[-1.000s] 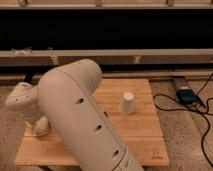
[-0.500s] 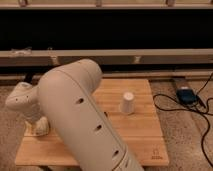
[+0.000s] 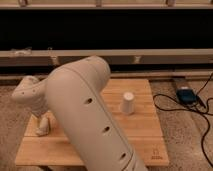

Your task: Place the ceramic cup over the eraser

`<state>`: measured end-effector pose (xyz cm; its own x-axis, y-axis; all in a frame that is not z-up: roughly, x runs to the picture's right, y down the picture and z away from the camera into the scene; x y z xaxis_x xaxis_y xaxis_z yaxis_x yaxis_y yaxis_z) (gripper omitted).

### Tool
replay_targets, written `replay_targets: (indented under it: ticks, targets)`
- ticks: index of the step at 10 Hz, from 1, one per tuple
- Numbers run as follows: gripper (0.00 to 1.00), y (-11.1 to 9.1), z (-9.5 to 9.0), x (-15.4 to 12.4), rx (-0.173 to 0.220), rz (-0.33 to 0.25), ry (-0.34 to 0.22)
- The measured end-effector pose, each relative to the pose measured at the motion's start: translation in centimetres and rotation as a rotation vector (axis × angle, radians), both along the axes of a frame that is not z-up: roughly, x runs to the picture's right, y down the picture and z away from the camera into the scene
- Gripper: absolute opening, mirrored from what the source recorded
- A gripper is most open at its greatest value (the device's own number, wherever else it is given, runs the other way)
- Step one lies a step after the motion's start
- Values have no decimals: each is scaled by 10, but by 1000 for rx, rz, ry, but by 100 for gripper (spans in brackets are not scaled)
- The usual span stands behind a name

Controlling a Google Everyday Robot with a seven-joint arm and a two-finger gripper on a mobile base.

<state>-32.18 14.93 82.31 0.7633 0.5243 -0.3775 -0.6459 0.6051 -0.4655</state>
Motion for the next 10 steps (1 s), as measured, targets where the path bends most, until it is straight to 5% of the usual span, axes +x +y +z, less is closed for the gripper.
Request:
replay_targets:
  ticks: [2,6,10]
  targets:
    - [80,-31,2,52,22,52,48]
    - [80,-70,-25,150,61,159,133]
    - [80,-90,-52,228,76,250,209]
